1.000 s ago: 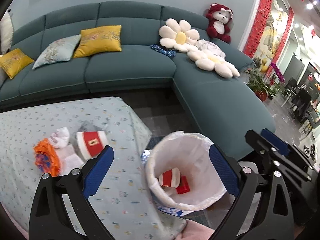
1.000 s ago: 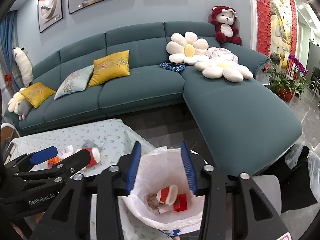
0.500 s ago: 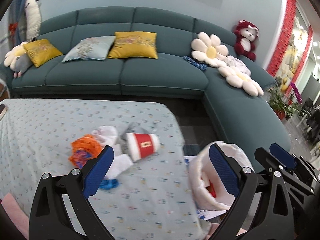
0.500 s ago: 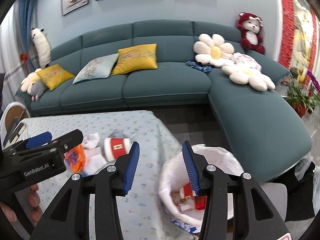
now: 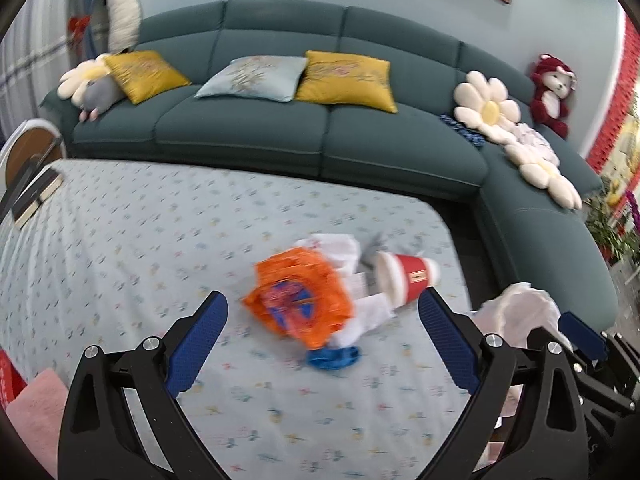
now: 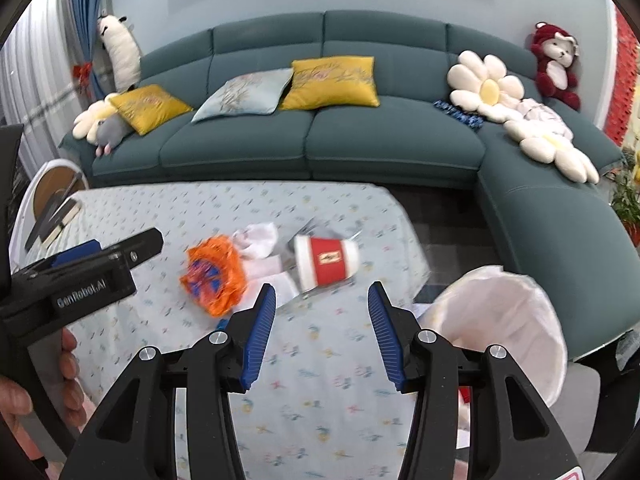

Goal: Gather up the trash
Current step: 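Move both tools back to the table and grasp the blue strap with the right tool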

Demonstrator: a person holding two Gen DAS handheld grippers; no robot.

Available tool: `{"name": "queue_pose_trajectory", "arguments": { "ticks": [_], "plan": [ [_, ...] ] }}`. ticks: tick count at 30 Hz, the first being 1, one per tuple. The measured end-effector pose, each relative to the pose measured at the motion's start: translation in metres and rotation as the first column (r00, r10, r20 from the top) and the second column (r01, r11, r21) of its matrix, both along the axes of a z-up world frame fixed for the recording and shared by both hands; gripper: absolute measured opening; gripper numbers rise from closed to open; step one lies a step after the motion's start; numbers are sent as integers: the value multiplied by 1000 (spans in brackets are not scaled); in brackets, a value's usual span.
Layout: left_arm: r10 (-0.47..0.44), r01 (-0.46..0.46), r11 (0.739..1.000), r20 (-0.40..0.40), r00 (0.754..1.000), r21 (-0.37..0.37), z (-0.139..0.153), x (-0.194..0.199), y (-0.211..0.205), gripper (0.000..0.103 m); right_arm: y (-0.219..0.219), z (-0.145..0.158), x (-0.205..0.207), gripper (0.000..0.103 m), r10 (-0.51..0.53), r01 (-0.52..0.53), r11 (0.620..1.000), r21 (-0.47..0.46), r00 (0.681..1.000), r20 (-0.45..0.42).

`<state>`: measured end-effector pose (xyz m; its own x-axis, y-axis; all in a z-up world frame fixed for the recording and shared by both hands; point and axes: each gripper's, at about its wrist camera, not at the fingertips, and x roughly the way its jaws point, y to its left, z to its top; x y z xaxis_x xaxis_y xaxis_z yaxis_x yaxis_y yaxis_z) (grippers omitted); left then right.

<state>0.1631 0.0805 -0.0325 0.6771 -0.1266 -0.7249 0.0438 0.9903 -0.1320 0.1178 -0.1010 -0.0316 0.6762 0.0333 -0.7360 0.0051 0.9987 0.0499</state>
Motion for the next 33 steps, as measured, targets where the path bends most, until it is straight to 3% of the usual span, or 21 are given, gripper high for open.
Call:
{"name": "queue_pose_trajectory", "arguments": {
  "ticks": [13,23,33],
  "plan": [
    [98,-95,995,-85,992,38,-53,6,70,92,68,-78,33,47,61,-53,997,51,986,-155],
    [103,-98,994,-133,986,42,-80,28,81,92,86,-130,69,44,33,-23,999,44,968,-247],
    [68,-63,997,-172,983,36,-100,61,61,90,85,-170,84,22,42,-12,996,91,940,-339]
  ]
}}
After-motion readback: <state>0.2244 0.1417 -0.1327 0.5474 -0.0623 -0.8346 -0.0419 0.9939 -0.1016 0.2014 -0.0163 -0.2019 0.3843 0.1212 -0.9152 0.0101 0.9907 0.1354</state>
